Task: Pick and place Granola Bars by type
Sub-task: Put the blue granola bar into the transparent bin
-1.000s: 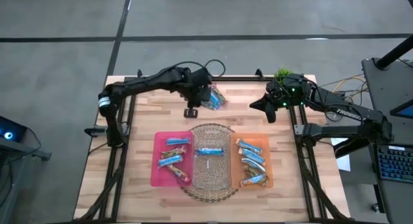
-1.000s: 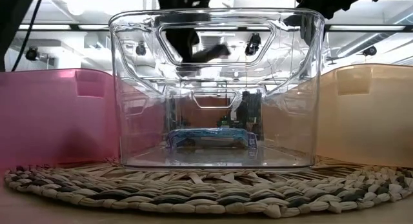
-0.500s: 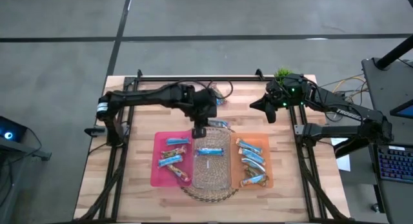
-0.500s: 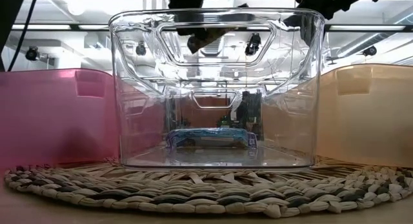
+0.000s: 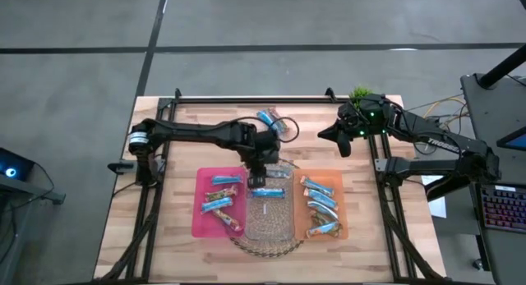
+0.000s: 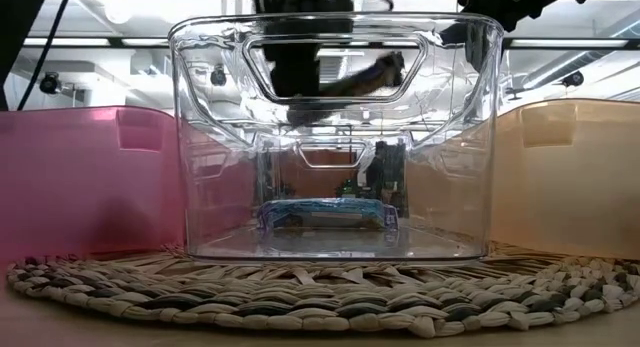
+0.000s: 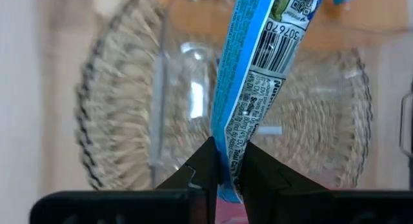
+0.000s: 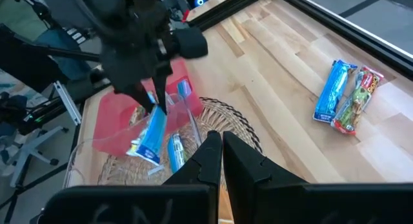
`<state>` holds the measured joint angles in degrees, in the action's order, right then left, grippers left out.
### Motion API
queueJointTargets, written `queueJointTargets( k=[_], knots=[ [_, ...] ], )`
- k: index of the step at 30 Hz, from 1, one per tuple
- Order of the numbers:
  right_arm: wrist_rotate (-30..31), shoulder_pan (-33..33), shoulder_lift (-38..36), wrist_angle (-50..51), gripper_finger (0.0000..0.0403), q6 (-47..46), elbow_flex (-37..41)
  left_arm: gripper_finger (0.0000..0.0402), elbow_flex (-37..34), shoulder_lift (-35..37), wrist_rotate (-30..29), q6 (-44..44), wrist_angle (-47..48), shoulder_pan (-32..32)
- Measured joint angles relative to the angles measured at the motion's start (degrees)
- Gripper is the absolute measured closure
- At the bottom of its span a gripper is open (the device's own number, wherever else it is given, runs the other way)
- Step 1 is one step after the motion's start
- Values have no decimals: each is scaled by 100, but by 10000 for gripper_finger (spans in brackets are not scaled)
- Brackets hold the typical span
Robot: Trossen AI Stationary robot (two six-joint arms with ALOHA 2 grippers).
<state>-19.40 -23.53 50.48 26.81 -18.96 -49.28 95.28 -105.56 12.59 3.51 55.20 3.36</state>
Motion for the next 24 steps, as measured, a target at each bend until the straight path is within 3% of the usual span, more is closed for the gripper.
queueJointTargets(
  k=[14, 24],
  knots=[
    [0, 0, 0, -2, 394, -9, 0, 291, -716, -11, 213, 105, -237, -26],
    [0, 0, 0, -4, 394, -11, 0, 288, -578, -11, 213, 47, -297, -24]
  ],
)
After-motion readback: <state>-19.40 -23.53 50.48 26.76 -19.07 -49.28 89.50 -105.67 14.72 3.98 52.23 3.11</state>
